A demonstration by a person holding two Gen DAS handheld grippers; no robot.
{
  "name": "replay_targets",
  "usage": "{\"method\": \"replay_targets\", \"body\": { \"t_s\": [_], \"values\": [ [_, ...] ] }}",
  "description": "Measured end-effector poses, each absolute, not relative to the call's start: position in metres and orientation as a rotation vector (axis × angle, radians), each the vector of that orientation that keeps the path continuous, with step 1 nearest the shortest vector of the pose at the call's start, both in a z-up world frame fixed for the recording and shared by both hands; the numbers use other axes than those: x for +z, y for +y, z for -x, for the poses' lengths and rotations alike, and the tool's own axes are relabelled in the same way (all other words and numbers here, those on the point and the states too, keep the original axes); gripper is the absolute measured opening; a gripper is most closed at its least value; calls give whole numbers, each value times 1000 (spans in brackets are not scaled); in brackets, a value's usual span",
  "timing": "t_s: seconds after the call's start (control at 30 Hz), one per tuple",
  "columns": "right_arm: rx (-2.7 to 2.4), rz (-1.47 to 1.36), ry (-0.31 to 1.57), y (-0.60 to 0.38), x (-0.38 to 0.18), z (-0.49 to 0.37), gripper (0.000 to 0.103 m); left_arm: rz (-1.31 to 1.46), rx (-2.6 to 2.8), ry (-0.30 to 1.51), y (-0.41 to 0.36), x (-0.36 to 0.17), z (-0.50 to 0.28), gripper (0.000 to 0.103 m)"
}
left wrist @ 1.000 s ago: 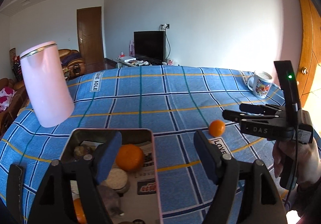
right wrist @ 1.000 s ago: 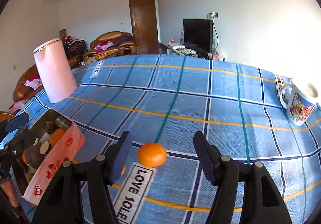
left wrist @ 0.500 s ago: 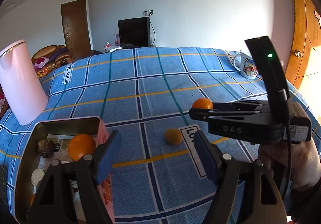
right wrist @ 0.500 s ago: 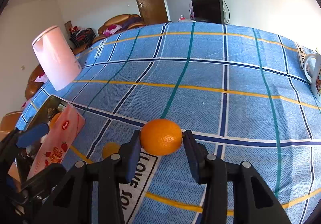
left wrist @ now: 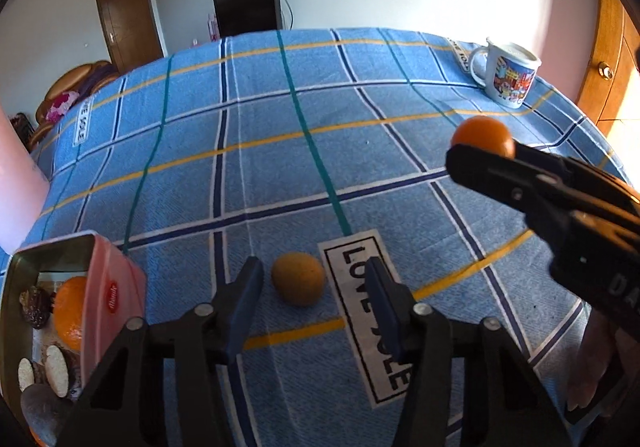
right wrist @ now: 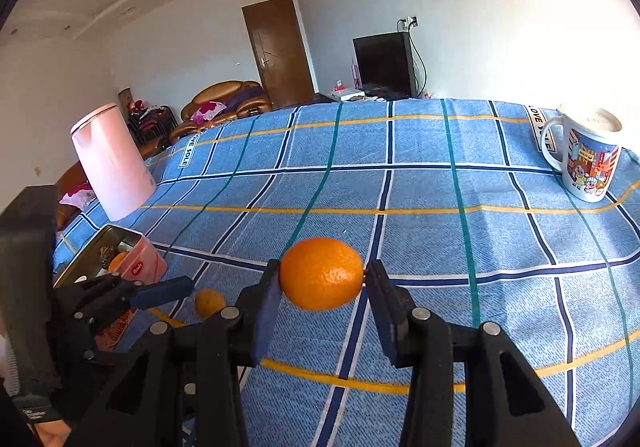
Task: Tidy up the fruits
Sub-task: 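Grasp a small yellow fruit with the left tool while the right tool grasps an orange, then carry the yellow fruit and orange toward the tin box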
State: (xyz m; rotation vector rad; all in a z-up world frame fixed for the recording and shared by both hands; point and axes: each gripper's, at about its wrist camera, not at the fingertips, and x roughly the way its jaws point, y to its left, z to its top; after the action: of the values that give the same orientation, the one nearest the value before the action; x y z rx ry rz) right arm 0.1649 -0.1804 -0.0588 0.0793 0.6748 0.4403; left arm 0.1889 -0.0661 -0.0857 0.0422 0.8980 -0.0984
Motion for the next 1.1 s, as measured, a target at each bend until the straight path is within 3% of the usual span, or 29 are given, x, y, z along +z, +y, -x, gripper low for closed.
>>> {"method": "replay_targets", "body": {
  "t_s": [0.13, 0.17, 1.1],
  "values": [
    [444, -73, 657, -180, -58, -161, 45, -40, -96, 887, -67, -85, -192, 36],
    [446, -74, 655, -180, -58, -161, 45, -41, -98, 884, -68, -84, -190, 28],
    [442, -51, 480, -183, -41, -133, 45, -30, -112, 644, -61, -52, -155, 27]
  ]
}}
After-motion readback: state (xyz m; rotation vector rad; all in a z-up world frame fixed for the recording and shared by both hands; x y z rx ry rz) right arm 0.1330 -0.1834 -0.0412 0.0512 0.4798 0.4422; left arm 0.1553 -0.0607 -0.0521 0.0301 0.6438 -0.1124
